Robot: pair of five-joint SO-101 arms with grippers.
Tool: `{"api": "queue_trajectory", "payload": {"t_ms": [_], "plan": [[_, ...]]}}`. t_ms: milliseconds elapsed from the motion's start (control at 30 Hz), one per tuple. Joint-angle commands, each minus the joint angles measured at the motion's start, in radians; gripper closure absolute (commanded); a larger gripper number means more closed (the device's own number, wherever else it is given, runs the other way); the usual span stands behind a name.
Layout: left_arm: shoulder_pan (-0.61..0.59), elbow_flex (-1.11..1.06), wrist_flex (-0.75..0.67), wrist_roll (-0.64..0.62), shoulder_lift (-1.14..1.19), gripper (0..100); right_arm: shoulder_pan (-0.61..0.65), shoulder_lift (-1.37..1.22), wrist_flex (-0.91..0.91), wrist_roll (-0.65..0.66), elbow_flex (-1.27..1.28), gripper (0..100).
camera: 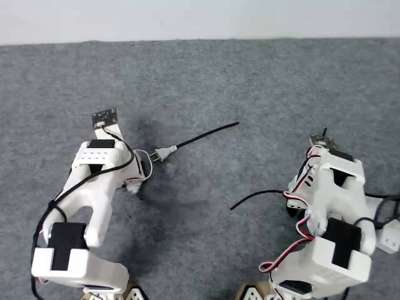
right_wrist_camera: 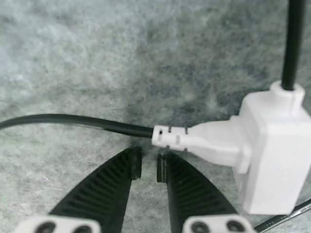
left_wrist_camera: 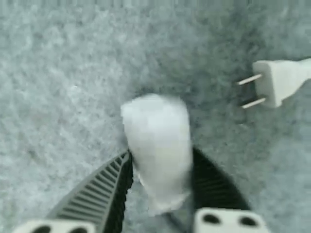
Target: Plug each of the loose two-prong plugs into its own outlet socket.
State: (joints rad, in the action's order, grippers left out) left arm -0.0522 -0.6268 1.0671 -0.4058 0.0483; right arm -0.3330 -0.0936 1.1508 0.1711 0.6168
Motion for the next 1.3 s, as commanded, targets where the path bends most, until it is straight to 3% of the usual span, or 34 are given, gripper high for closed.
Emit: {"api": "queue_trajectory", "payload": {"t_ms": [0,200,467,667,767,933,1100,1267], "plan": [[0.005,0.033,-0.032,0.035,-0.014,98,0.025,-0.018,-0.028,-0.002,-0.043,92.7],[0.012,0.035,-0.077,-0.002,-0.023,99,0.028,-0.018,-0.028,-0.002,-0.043,92.7],[0.230,0.044,-0.137,-0.100,-0.018,99,0.027,-0.018,-0.028,-0.002,-0.043,92.7],[0.262,0.160,-0.060,-0.150,0.074,98,0.024,-0.018,-0.027,0.000,-0.043,92.7],[0.261,0.217,0.012,-0.149,0.143,91,0.024,-0.018,-0.027,0.002,-0.043,92.7],[0.259,0.237,0.083,-0.144,0.153,61,0.024,-0.018,-0.024,0.023,-0.041,92.7],[0.209,0.209,0.103,-0.095,0.094,62,0.024,-0.018,-0.024,0.028,-0.041,92.7],[0.170,0.113,0.095,-0.031,-0.127,65,0.024,-0.018,-0.024,0.029,-0.041,92.7]]}}
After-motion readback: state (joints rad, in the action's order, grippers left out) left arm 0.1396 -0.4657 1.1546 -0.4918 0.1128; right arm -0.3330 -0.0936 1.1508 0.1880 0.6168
